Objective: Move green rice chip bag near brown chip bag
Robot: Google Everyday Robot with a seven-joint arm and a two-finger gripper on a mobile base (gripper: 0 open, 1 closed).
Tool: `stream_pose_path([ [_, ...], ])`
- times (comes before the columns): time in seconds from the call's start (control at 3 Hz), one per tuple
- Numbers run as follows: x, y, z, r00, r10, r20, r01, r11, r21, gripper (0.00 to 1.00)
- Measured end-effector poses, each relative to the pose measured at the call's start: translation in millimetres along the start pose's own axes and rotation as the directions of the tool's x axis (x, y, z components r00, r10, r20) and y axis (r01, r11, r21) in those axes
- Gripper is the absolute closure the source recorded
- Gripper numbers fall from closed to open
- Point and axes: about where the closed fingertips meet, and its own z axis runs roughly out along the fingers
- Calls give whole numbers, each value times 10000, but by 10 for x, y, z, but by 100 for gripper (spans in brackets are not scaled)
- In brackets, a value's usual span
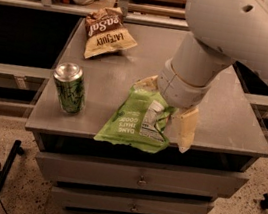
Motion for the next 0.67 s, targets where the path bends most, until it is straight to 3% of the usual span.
stream_pose_path([
  [0.33, -67, -20, 166, 10000, -51, 50, 52, 9998, -207, 0],
  [0.67, -99, -34, 242, 9997, 150, 197, -145, 9995, -285, 18],
])
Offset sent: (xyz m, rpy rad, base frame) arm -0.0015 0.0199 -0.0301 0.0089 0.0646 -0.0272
